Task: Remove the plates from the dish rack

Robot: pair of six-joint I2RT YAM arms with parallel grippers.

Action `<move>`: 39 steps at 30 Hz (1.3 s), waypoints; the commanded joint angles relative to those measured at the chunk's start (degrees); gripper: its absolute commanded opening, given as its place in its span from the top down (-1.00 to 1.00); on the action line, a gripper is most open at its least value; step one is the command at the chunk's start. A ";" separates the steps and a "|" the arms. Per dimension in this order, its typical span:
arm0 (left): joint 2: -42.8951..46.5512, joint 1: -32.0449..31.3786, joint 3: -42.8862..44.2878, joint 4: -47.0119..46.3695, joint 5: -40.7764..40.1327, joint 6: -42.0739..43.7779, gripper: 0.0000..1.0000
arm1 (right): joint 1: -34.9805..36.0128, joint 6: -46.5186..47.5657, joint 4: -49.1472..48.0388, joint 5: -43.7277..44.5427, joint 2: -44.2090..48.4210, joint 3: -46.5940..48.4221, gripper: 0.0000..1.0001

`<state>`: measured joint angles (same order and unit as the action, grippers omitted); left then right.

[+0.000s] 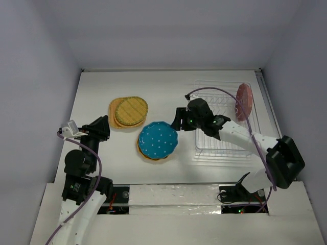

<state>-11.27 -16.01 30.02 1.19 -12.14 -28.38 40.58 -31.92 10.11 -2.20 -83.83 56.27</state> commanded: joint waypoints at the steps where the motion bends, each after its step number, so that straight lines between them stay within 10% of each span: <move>1: 0.90 0.37 0.39 -2.16 0.28 0.43 0.48 | 0.03 3.35 4.74 9.65 6.64 5.68 0.52; 3: 1.07 0.37 0.48 -2.16 0.28 0.52 0.48 | 0.03 4.14 7.36 18.42 8.76 7.27 1.00; 10: 1.60 0.37 0.39 -2.51 0.28 0.43 0.89 | -13.47 8.27 18.80 42.43 12.99 11.32 1.00; 12: 2.12 0.37 0.56 -1.81 0.28 0.43 1.00 | -16.57 9.33 21.26 48.58 14.05 11.14 0.76; 13: 2.39 0.37 0.74 -1.46 0.28 0.43 1.00 | -17.71 10.47 22.49 50.95 13.96 11.40 0.18; 17: 3.36 -0.86 0.92 -1.28 0.28 0.43 1.00 | -22.28 11.09 28.38 56.78 10.89 13.33 -0.58; 39: 6.61 -3.24 1.97 1.27 0.28 1.49 0.76 | -28.45 13.99 32.87 65.03 -16.01 26.26 0.14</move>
<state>-5.69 -18.81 30.02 4.23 -12.16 -27.88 12.64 -16.05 43.75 60.58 -98.87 80.07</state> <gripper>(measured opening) 0.116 0.444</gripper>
